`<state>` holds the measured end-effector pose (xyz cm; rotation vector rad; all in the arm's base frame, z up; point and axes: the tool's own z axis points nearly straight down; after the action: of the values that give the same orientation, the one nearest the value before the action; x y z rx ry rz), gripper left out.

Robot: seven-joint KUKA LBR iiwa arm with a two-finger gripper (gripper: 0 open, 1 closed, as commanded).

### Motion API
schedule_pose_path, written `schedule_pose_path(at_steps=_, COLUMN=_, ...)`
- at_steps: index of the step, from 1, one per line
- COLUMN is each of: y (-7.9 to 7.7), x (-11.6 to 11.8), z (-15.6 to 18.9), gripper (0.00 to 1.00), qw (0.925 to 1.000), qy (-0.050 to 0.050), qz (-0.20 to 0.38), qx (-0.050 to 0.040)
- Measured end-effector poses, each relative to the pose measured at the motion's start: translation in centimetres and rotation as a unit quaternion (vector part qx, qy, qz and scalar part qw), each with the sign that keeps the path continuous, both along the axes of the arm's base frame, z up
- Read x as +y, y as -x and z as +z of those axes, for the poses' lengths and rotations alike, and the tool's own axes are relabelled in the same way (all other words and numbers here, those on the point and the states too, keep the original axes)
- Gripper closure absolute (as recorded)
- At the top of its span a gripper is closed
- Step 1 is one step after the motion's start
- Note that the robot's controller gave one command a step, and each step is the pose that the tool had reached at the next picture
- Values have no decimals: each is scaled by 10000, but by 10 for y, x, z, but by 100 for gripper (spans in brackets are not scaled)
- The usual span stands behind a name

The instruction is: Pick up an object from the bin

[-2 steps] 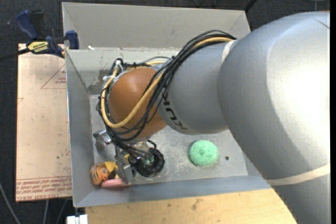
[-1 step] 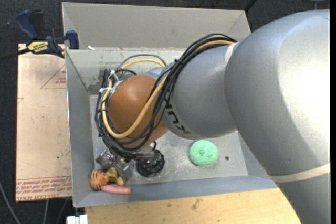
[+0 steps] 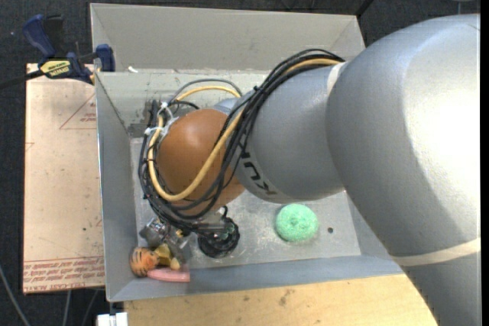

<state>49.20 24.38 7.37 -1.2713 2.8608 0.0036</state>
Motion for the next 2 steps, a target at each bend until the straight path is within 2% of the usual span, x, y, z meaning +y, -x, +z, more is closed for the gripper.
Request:
schedule_pose_path(at_steps=1, y=-2, x=-13, z=50, gripper=100, qw=10000, qy=31, qz=49, qx=68)
schedule_pose_path(at_steps=2, y=-8, x=-8, z=119, gripper=100, qw=10000, qy=27, qz=29, qx=54)
